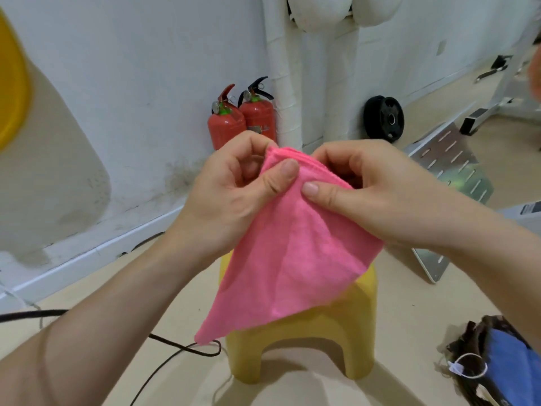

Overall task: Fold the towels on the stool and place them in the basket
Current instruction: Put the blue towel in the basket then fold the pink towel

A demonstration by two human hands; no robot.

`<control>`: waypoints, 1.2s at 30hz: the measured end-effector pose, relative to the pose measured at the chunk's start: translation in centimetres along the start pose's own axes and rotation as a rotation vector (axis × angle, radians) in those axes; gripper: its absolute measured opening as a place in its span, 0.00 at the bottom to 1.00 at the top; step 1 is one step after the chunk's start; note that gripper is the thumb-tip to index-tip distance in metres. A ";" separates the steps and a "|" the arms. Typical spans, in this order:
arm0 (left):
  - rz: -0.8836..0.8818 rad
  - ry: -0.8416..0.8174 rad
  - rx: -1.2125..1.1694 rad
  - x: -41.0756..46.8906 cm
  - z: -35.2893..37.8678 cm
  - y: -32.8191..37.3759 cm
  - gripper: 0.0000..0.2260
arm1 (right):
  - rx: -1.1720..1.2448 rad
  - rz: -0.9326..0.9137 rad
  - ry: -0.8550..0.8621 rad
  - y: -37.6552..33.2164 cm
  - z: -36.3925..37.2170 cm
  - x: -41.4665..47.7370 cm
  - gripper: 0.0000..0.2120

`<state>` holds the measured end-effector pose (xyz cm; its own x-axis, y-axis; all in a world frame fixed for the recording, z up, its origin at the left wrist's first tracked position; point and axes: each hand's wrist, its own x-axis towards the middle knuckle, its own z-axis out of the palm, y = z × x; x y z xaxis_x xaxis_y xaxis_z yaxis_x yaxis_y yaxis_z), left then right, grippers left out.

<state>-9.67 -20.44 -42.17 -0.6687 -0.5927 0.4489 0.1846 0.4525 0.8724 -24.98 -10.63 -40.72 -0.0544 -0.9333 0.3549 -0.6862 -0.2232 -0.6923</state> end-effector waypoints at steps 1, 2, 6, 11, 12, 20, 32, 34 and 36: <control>-0.030 -0.047 -0.031 0.1 -0.3 0.3 0.10 | -0.003 -0.027 0.001 -0.4 -0.5 0.2 0.09; -0.077 -0.125 -0.044 0.1 -0.7 0.3 0.13 | -0.001 -0.052 0.004 -0.7 -1.1 0.5 0.10; -0.293 -0.472 -0.138 0.1 -2.1 -1.7 0.25 | 0.024 -0.096 -0.005 -2.0 -2.9 2.9 0.05; -0.484 -0.810 -0.362 -0.9 -3.3 -5.9 0.20 | -0.039 -0.059 -0.119 -3.7 -3.8 6.7 0.04; -0.501 -0.874 -0.401 -1.2 -3.5 -6.7 0.19 | 0.027 -0.055 -0.106 -3.9 -3.6 7.2 0.05; -0.771 -0.190 -0.405 -2.3 -9.8 -12.0 0.31 | -0.103 0.228 0.205 6.7 -1.2 6.6 0.03; -0.904 0.397 0.230 -2.3 -6.1 -17.4 0.28 | -0.564 0.568 0.120 20.5 6.7 0.4 0.08; -0.824 0.402 0.336 -2.3 -5.2 -16.8 0.26 | -0.586 0.581 0.117 20.5 6.9 0.4 0.06; -0.670 0.353 0.549 -2.6 -4.3 -16.5 0.22 | -0.618 0.591 0.121 20.2 6.9 0.3 0.06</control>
<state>-7.90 -29.23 -56.87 -0.2382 -0.9712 -0.0033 -0.5866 0.1412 0.7975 -33.82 -17.40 -58.93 -0.5794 -0.8041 0.1331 -0.7908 0.5150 -0.3308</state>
